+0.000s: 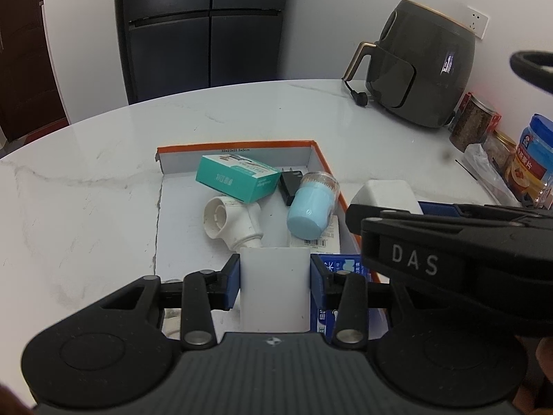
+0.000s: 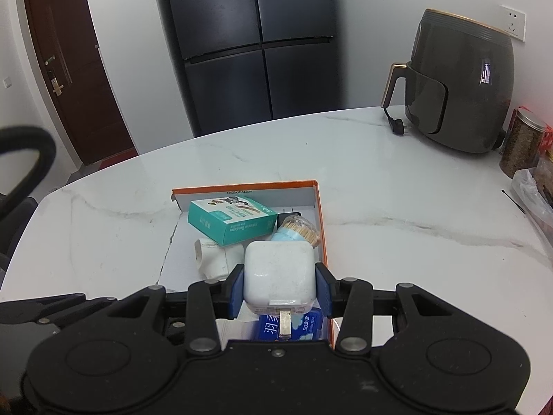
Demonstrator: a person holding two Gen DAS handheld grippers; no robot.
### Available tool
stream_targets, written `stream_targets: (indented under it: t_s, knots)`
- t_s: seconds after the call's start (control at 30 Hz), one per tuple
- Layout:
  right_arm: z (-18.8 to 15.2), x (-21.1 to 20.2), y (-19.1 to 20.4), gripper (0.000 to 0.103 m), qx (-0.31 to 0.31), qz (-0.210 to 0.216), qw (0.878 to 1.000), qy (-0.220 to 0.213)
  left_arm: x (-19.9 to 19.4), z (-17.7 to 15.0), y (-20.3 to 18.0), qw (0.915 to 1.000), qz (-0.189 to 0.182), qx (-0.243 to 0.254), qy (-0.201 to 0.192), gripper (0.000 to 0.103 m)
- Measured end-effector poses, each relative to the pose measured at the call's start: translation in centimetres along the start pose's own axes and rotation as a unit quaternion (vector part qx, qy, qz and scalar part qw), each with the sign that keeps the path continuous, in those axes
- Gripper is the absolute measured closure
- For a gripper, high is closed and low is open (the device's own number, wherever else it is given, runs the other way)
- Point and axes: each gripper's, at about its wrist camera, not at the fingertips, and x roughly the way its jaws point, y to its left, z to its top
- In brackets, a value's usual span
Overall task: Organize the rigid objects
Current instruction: 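Lower white charger with left tool while right tool lowers white adapter into box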
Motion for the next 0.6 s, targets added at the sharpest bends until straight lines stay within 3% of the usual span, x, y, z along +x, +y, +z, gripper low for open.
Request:
stream_targets:
  t_s: [0.6]
  knots:
    - [2.1,2.2,0.0,0.052,-0.012,0.008,1.000,0.000,1.3,1.8,-0.3,1.0000,0.002,-0.001,-0.004,0.062]
